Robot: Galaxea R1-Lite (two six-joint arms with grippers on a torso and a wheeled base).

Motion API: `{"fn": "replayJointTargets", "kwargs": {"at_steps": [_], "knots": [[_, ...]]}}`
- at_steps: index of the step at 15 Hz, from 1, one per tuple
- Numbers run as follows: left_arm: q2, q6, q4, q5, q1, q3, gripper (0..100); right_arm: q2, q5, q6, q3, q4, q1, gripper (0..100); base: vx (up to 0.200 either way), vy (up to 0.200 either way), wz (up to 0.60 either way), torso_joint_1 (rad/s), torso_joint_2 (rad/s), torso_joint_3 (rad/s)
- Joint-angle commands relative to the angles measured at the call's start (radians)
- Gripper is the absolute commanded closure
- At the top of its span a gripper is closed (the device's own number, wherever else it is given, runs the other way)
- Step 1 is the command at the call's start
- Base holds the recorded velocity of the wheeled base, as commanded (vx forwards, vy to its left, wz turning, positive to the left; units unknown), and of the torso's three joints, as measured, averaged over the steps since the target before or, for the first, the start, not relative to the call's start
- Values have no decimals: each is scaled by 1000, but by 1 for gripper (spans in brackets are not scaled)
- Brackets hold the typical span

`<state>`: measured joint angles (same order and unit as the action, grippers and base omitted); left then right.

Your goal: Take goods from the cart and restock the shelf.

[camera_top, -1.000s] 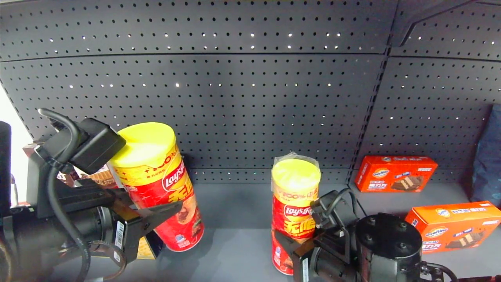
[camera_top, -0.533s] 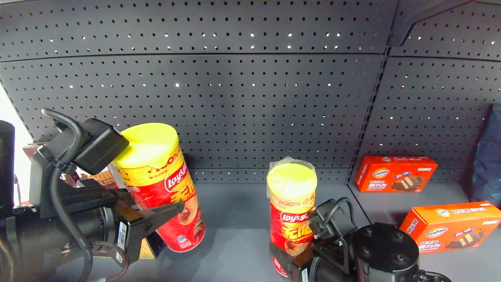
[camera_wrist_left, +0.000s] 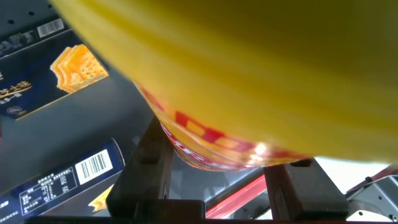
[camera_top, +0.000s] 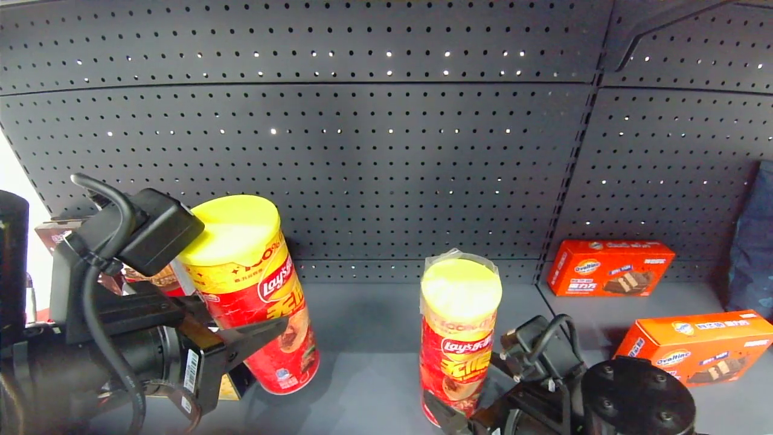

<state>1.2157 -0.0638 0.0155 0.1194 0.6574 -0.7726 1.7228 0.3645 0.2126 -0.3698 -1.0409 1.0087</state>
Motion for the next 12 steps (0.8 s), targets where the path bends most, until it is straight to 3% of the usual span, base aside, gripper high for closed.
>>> {"fn": "replayJointTargets", "kwargs": {"at_steps": [1, 3, 6, 8, 10, 12], "knots": [[1, -1, 0, 0, 5, 2, 100, -98, 21, -5, 48, -5, -1, 0, 0, 0, 0, 0, 0, 0], [1, -2, 0, 0, 21, 2, 100, -184, 53, -18, 111, 4, -5, 0, 0, 0, 0, 0, 0, 0], [1, -2, 1, 8, 41, 4, 100, -379, 53, -179, 155, 51, -21, 0, 0, 0, 0, 0, 0, 0], [1, -2, 0, 13, 47, 2, 100, -482, 56, -193, 134, 156, -22, 0, 0, 0, 0, 0, 0, 0], [-1, -2, 0, 13, 48, 10, 100, -643, 120, -190, 92, 369, -45, 0, 0, 0, 0, 0, 0, 0], [-2, -1, 0, 13, 51, 26, 100, -689, 168, -188, 54, 476, -145, 0, 0, 0, 0, 0, 0, 0]]}}
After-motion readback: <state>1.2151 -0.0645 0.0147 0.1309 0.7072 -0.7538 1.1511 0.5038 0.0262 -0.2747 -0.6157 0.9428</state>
